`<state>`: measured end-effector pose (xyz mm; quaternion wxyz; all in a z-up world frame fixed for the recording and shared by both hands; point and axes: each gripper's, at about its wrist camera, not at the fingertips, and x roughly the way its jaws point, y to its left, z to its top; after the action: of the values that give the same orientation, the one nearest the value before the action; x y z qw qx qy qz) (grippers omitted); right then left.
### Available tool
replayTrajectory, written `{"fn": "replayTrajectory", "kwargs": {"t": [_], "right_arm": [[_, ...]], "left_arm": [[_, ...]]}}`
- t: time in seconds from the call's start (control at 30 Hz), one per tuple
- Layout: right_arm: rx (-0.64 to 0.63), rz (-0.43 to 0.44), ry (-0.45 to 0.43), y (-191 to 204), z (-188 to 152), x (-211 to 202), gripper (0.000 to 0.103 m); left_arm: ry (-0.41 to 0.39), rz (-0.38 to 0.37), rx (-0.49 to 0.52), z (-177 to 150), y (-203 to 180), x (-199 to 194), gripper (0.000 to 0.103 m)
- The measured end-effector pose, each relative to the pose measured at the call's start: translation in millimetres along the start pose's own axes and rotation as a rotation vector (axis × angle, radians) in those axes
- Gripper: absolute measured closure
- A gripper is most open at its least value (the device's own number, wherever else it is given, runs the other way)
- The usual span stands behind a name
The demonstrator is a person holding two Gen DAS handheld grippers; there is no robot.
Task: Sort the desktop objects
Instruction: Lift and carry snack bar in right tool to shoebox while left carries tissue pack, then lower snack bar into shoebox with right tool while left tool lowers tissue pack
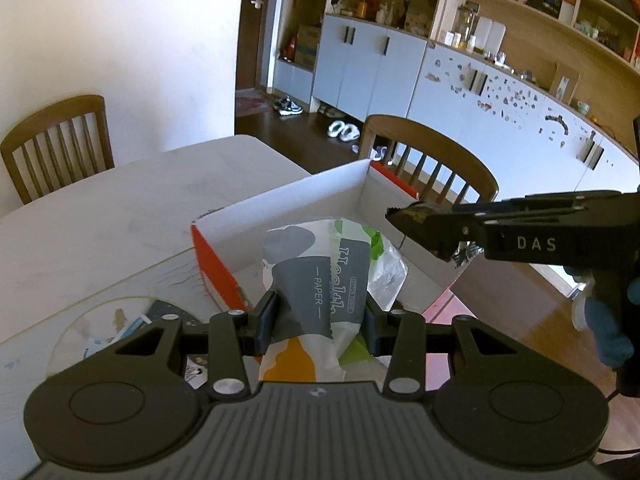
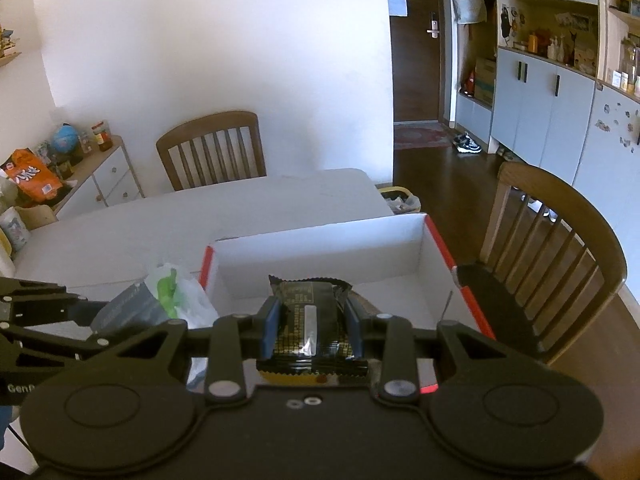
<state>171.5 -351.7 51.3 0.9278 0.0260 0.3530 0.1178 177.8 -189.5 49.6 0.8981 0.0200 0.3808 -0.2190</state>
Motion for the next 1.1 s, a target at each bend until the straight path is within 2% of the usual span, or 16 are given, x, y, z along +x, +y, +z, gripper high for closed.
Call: {"fn": "replayTrajectory", "kwargs": {"t": [0.47, 0.77, 1.1], "right_arm": [[-0.019, -0.019, 0.033, -38, 5, 26, 0.069], [-0.058, -0.021, 0.063, -51, 6, 58, 0.069], [-0.094, -0.029, 0.102, -58, 13, 101, 0.069]], "left_arm": [[0.089, 0.01, 0.028, 8, -22, 63, 0.062], [0.124, 0.064, 0.072, 19, -26, 101, 0.062], [0.173, 0.061, 0.007, 34, -4, 134, 0.062]]}}
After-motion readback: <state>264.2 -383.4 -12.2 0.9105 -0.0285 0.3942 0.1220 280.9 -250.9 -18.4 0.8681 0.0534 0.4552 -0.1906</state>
